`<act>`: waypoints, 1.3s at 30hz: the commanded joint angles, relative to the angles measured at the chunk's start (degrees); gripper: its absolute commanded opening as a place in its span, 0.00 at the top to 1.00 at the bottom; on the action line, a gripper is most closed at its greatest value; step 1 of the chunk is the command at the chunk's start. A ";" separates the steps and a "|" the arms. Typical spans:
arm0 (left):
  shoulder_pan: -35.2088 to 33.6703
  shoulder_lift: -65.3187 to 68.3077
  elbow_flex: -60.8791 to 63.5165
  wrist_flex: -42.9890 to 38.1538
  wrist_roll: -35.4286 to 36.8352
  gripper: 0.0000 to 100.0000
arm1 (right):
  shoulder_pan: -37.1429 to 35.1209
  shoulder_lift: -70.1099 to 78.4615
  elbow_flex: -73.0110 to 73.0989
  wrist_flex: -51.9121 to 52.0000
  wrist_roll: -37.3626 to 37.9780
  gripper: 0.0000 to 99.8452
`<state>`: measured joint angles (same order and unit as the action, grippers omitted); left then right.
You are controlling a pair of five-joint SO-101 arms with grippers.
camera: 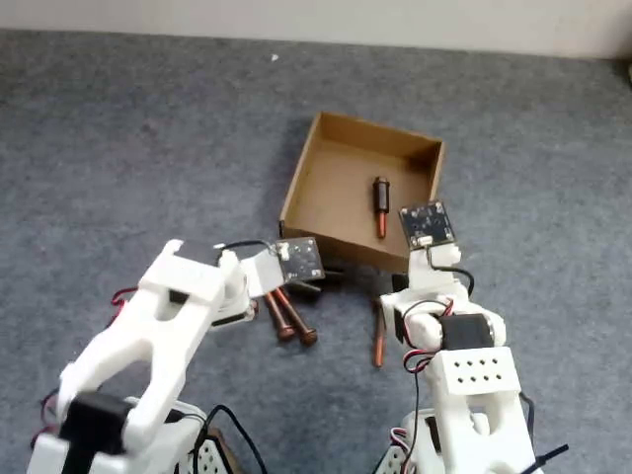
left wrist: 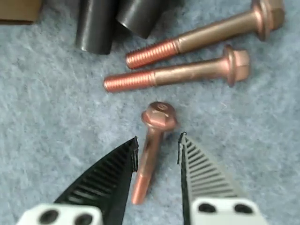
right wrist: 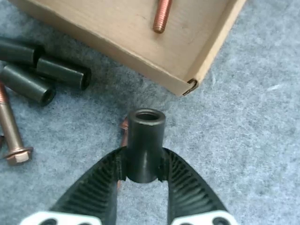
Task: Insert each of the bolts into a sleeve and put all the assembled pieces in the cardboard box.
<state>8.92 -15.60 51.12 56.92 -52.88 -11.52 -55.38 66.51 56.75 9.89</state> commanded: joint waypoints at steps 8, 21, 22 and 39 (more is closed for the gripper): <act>1.54 14.29 -11.47 1.49 -0.26 1.00 | 0.66 -1.89 -0.66 -0.04 -0.18 1.00; -2.86 -8.13 -10.95 1.58 20.57 1.00 | 0.31 -26.15 1.27 5.49 -0.53 0.99; -3.03 -10.77 -10.95 1.67 22.95 1.00 | 0.22 -28.18 1.80 5.49 -0.53 0.99; -2.95 -46.64 -10.95 4.66 49.49 1.00 | -15.60 -34.95 2.33 -9.19 -0.62 0.99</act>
<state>6.46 -57.19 42.86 61.85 -9.10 -23.47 -89.58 69.58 52.53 9.89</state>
